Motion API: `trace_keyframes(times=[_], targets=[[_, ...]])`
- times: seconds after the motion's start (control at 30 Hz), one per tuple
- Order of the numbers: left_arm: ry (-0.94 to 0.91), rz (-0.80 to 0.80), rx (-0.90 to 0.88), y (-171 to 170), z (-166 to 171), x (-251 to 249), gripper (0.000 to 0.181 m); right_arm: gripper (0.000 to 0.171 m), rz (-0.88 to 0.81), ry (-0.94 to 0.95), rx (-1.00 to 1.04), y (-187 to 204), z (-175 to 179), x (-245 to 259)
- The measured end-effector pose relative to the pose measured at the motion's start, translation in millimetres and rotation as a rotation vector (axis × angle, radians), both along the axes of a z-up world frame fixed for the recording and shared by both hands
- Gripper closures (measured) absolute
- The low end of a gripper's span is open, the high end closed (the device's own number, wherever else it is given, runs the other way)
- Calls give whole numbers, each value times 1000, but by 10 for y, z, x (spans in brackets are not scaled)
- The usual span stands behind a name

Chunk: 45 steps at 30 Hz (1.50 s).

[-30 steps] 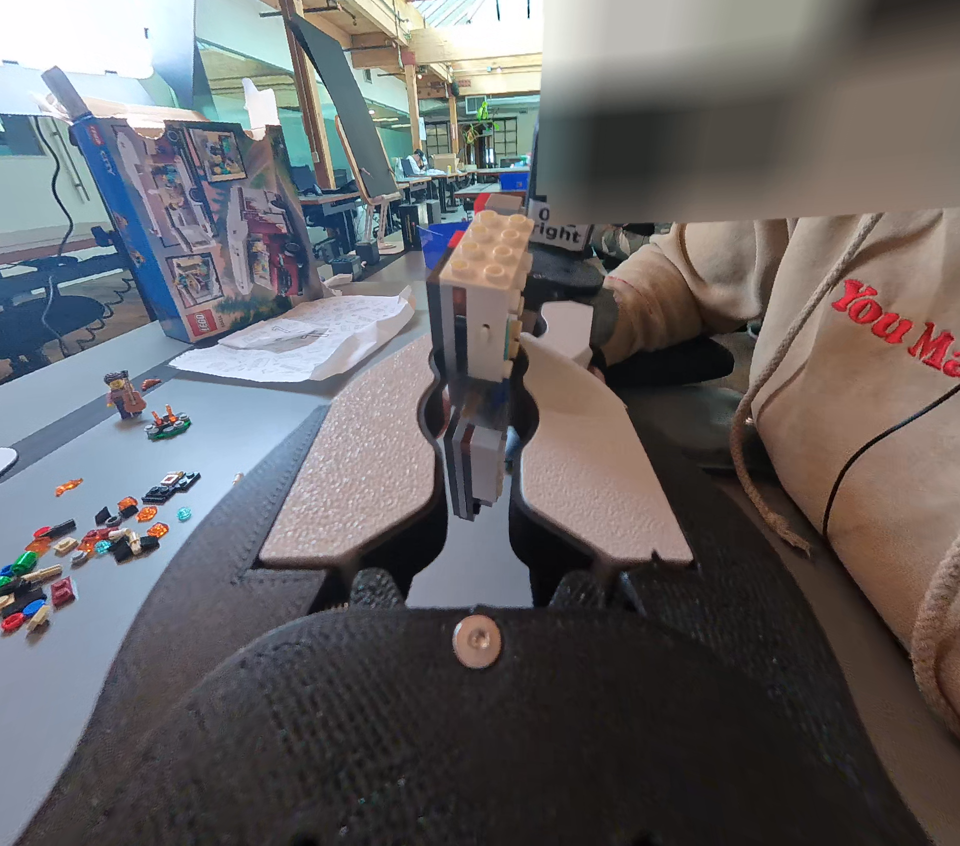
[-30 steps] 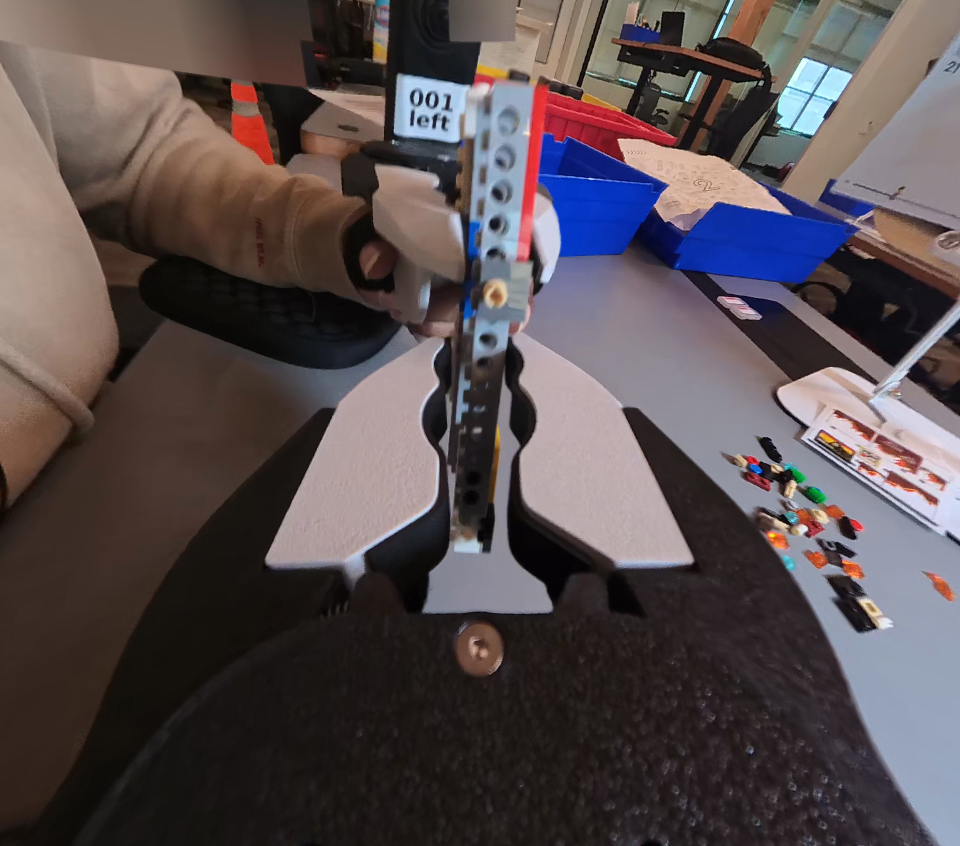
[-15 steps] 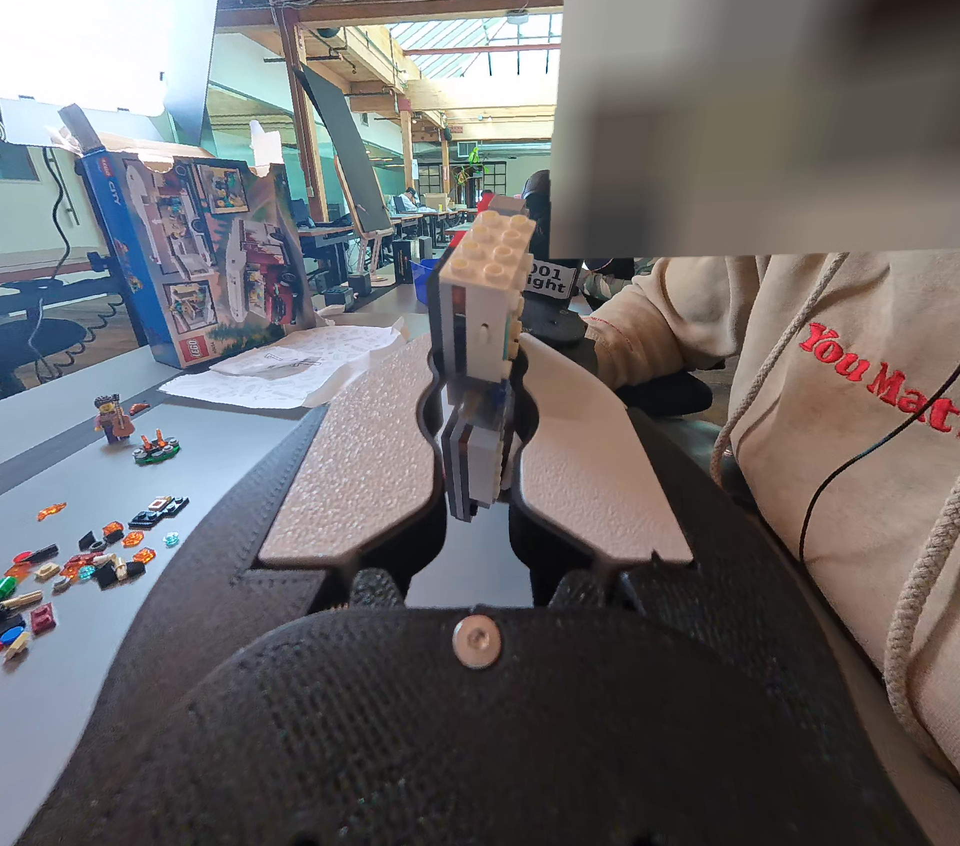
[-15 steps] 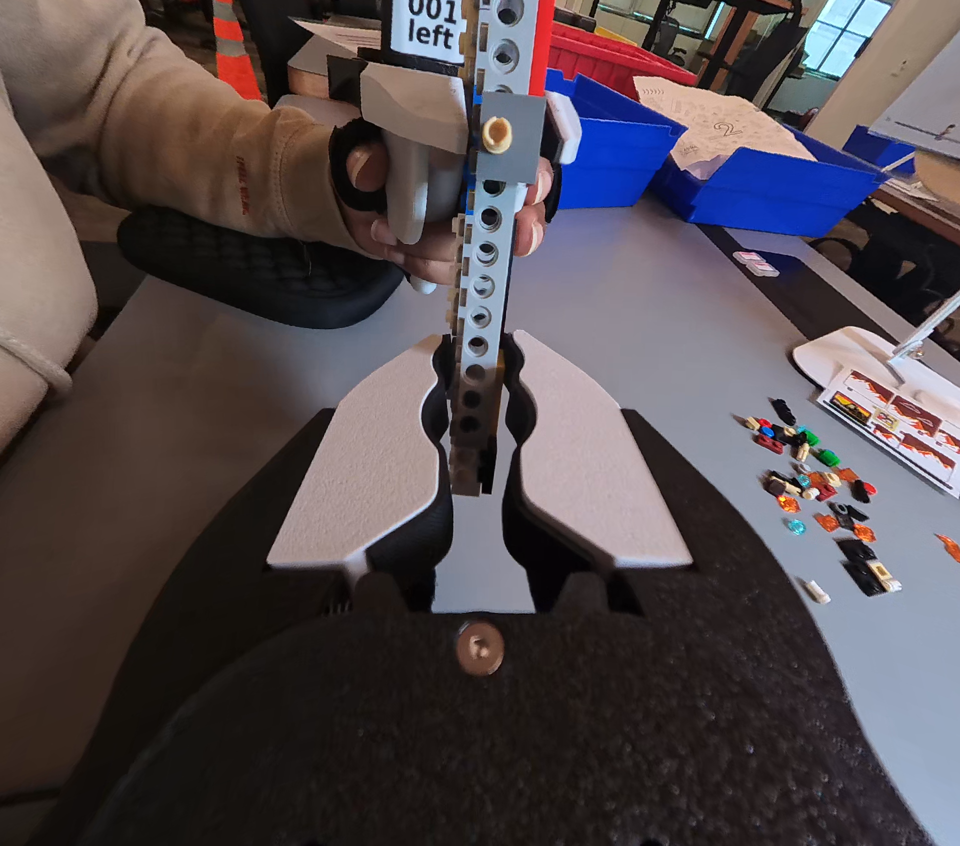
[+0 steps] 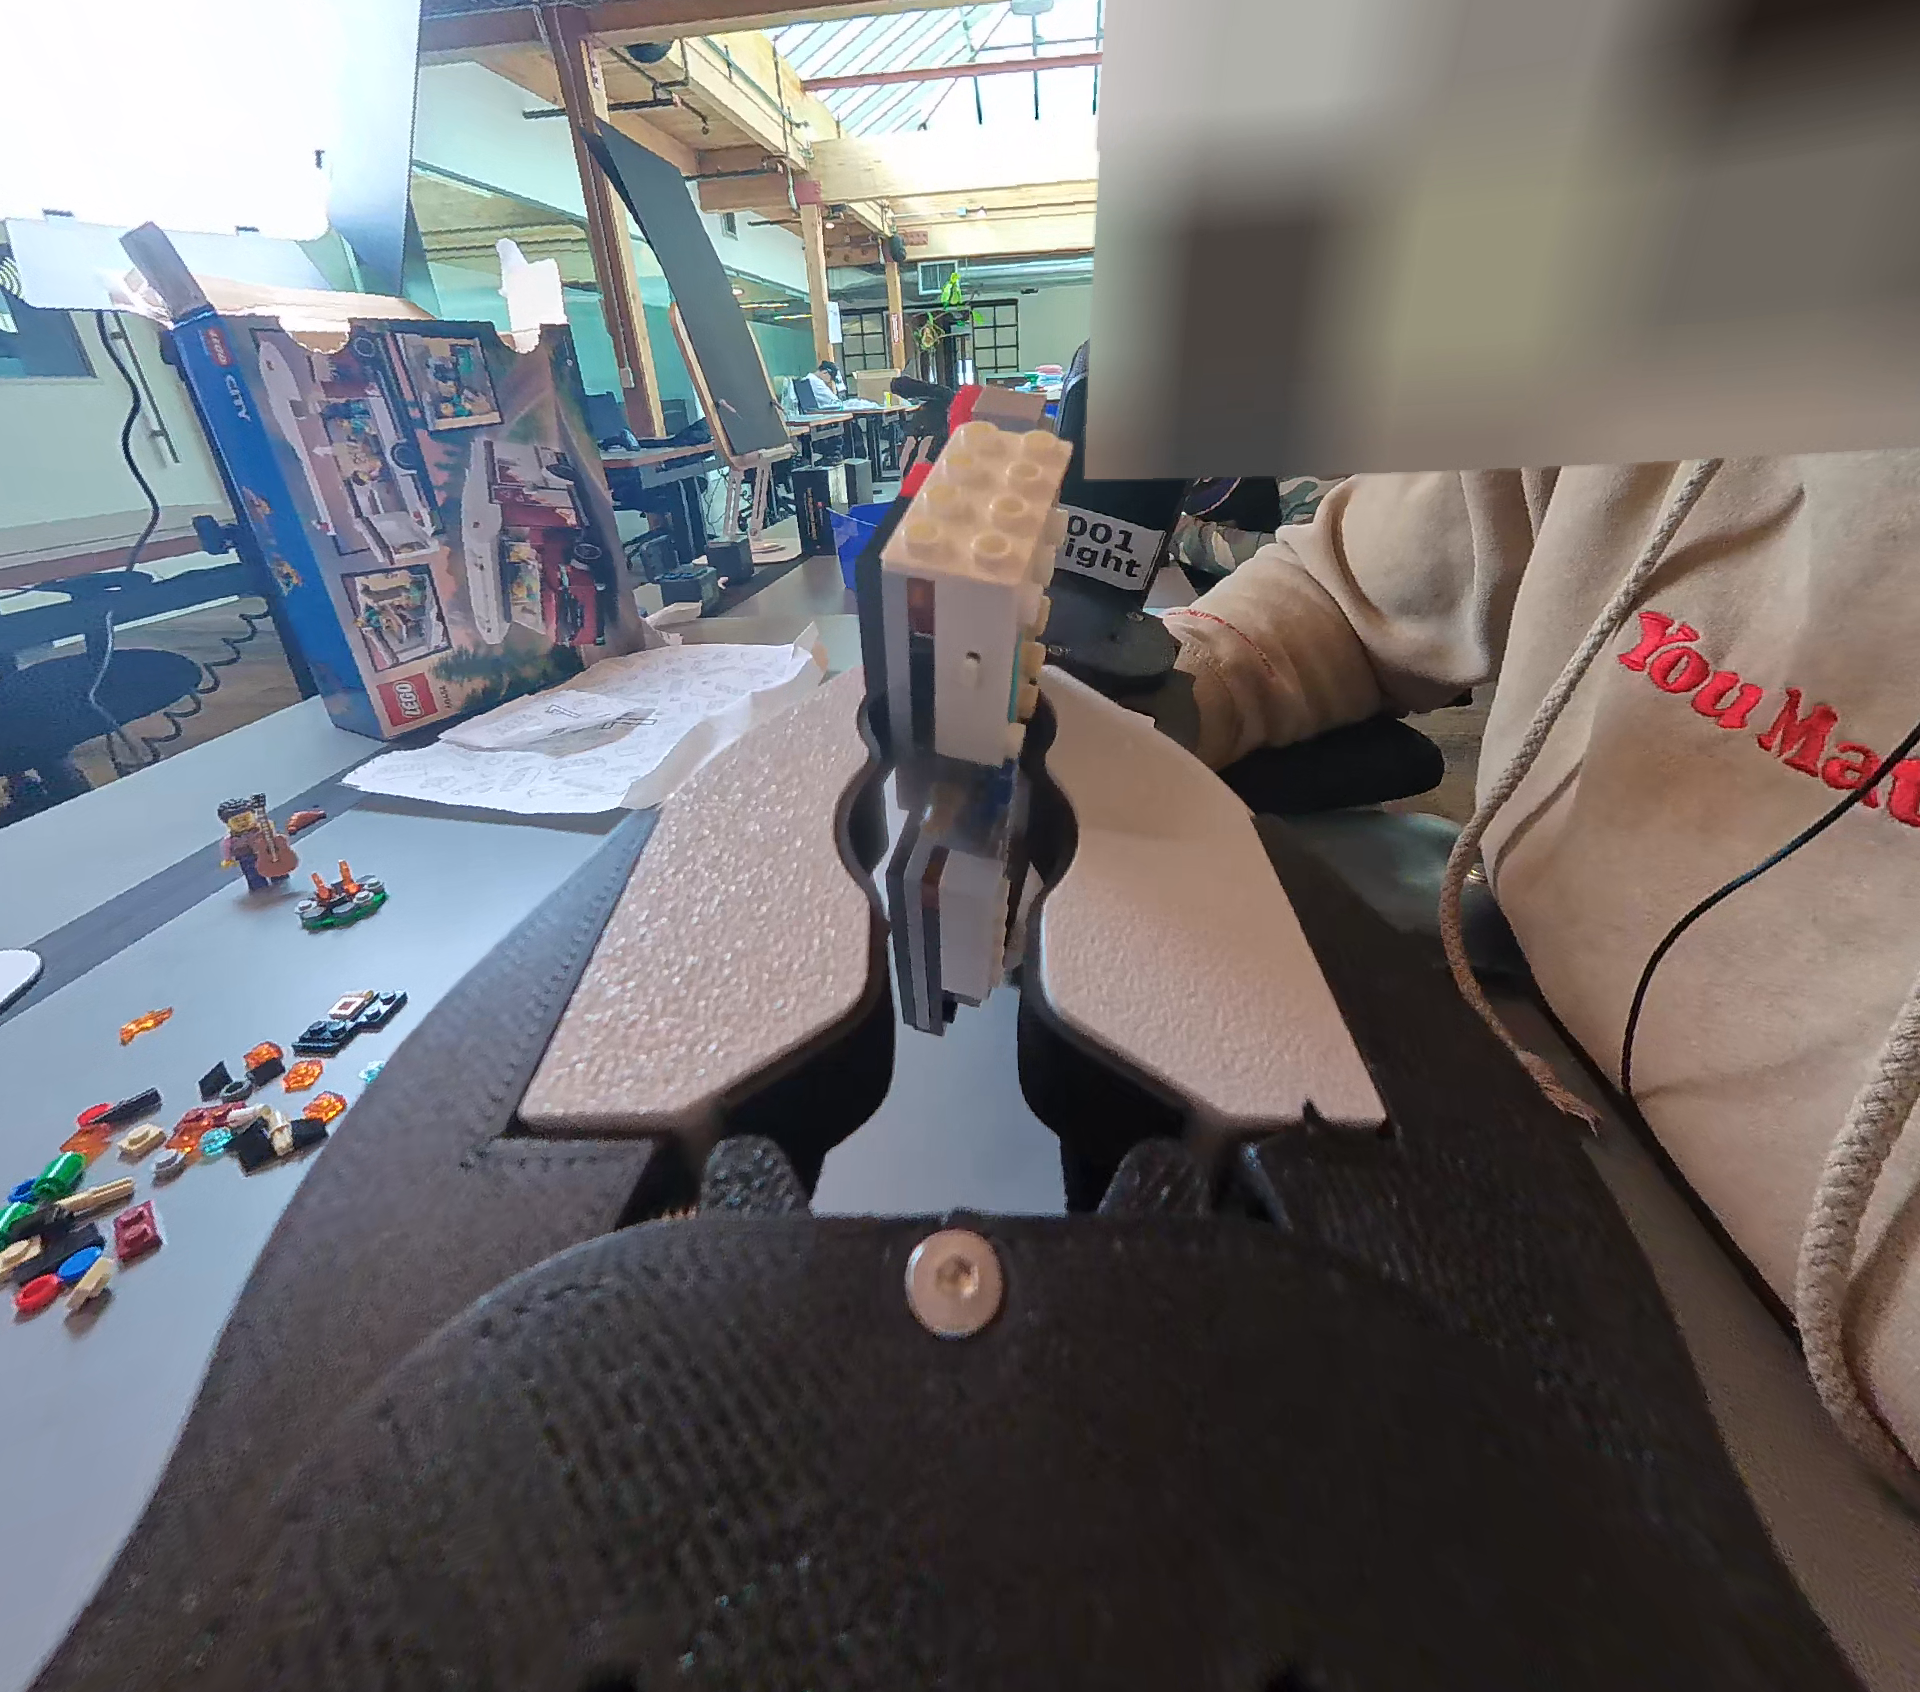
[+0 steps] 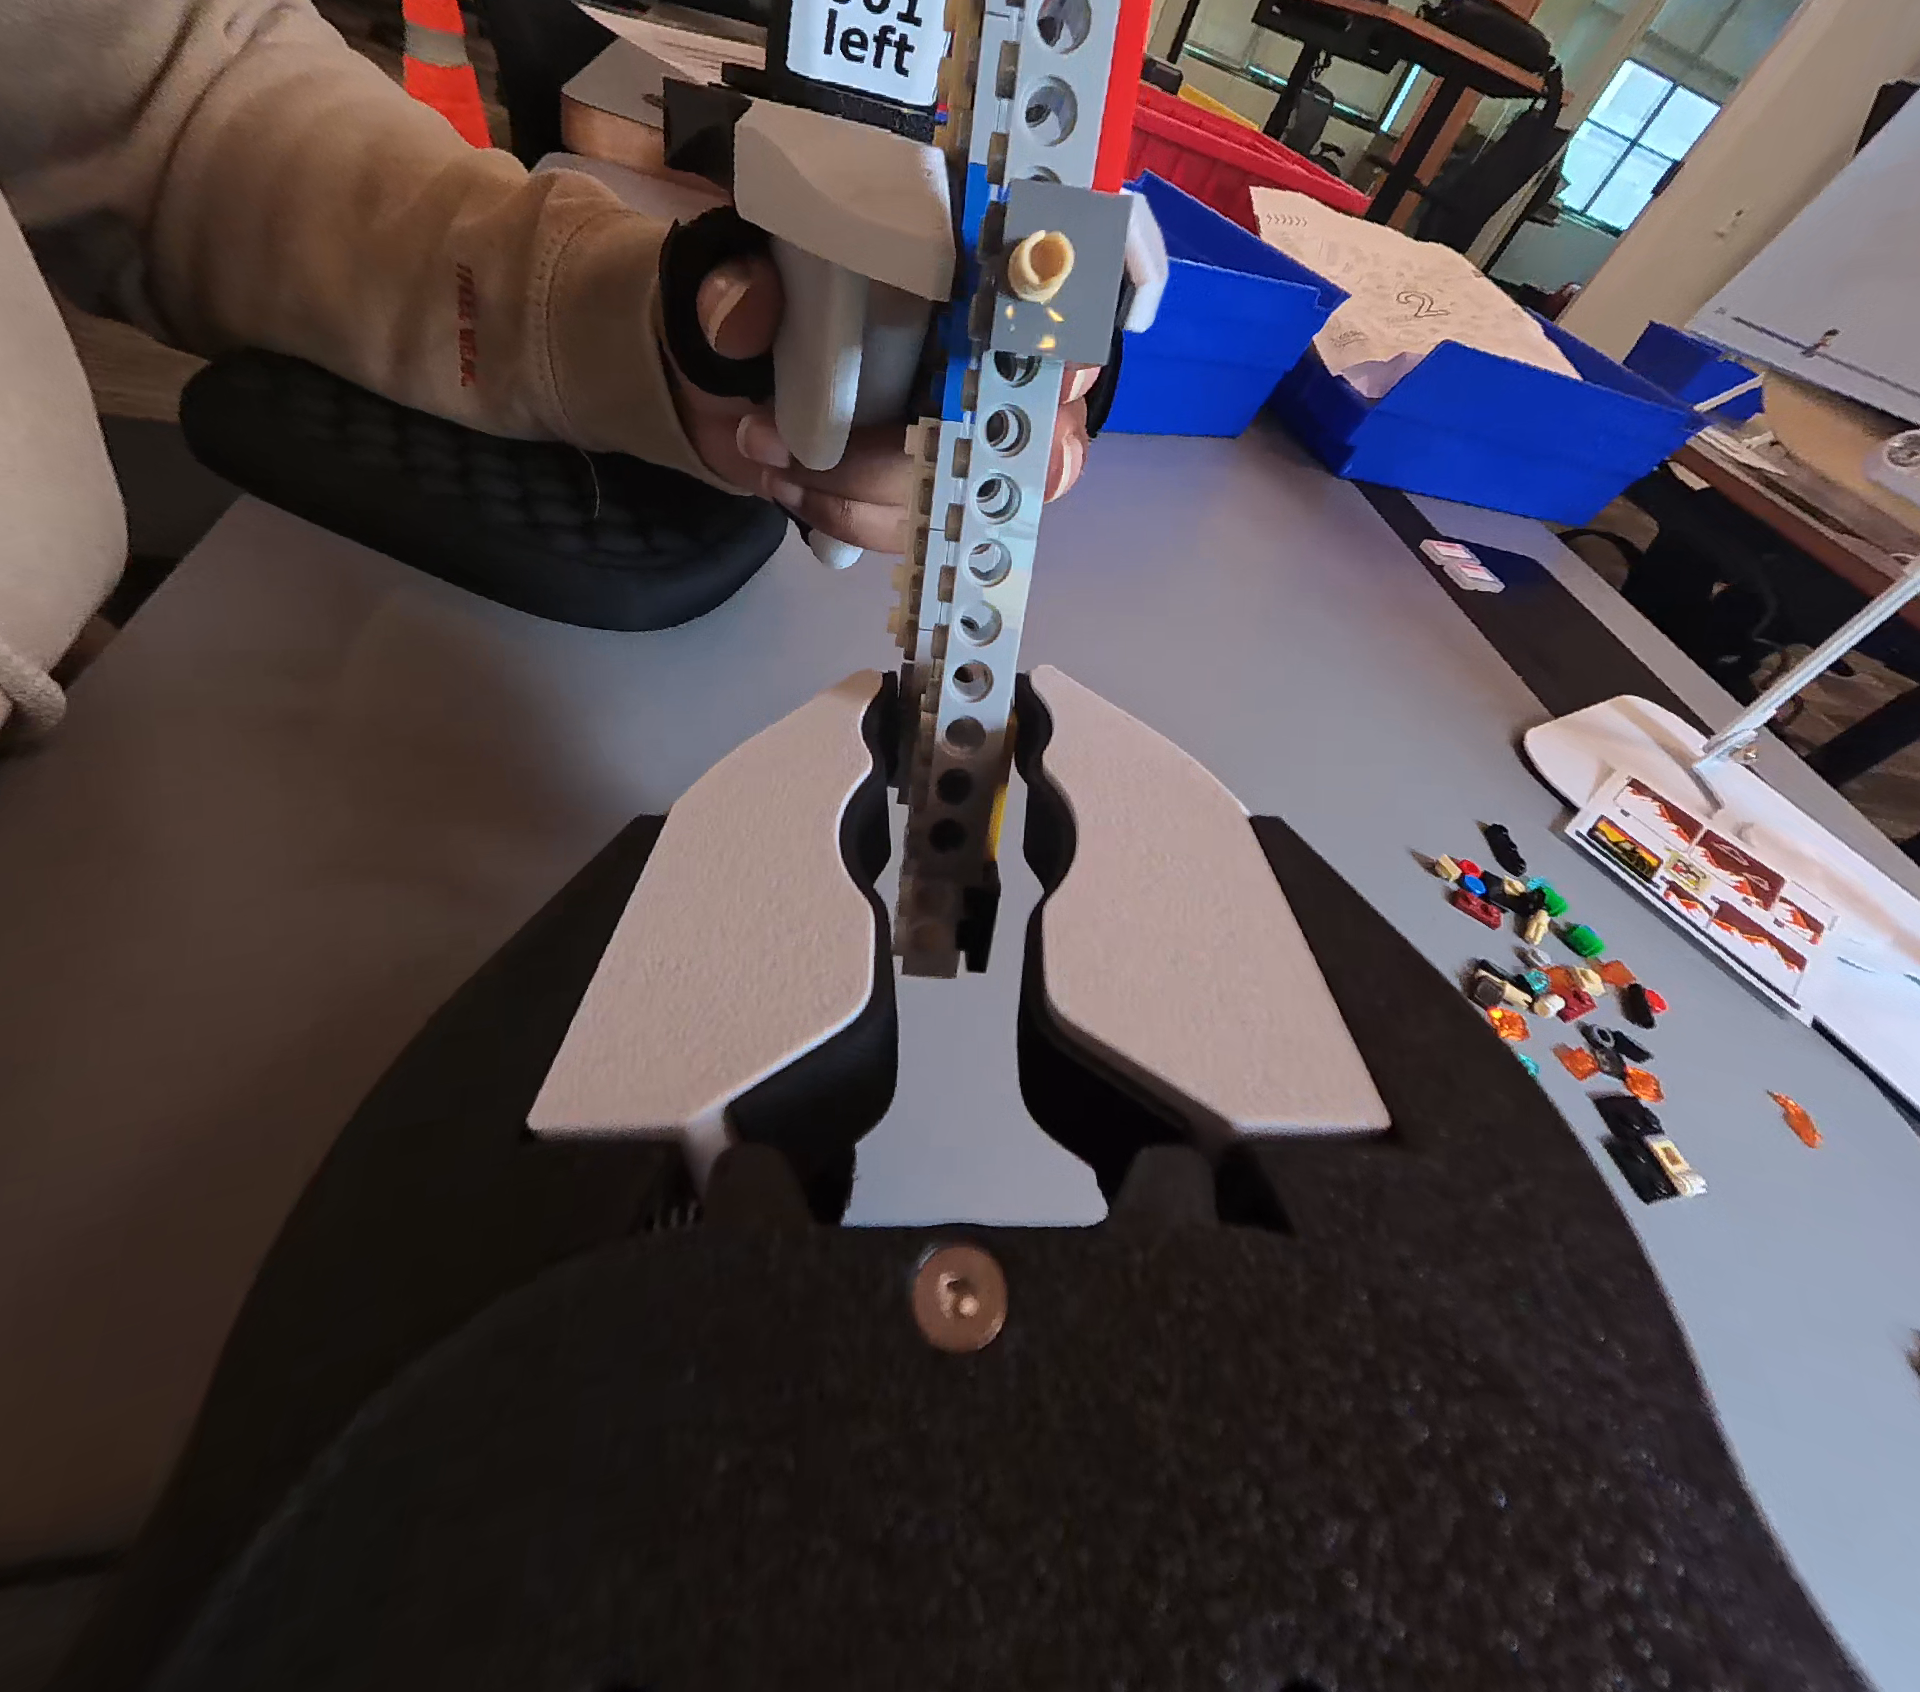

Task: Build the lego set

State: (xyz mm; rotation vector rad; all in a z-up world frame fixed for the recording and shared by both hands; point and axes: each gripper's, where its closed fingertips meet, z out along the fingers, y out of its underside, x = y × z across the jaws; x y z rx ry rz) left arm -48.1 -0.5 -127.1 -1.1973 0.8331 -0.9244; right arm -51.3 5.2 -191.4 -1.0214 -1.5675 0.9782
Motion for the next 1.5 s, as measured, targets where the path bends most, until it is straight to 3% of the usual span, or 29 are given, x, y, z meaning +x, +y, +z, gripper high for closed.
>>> trace_keyframes(times=[0.43, 0.53, 0.6, 0.97, 1.1, 1.2, 1.5], targets=[[-13, 19, -2, 33, 15, -35, 158, 135, 27, -43, -38, -7, -61, 21], [-7, 11, -4, 24, 4, -18, 159, 138, 16, -48, -30, 2, -80, 8], [-8, 10, -4, 21, 4, -15, 159, 150, 4, -44, -23, 17, -74, 7], [-35, 10, -26, 38, 28, -45, 158, 153, 30, -90, -121, 0, -76, -2], [-2, 79, -84, 186, -95, -72, 159, 150, -27, -108, -132, 146, -175, -26], [-39, 176, -169, 372, -157, -199, 159, 139, -116, -58, -94, 303, -138, -14], [-358, 478, -525, 929, -273, -643, 158, 129, -428, -35, 297, 606, -81, -43]])
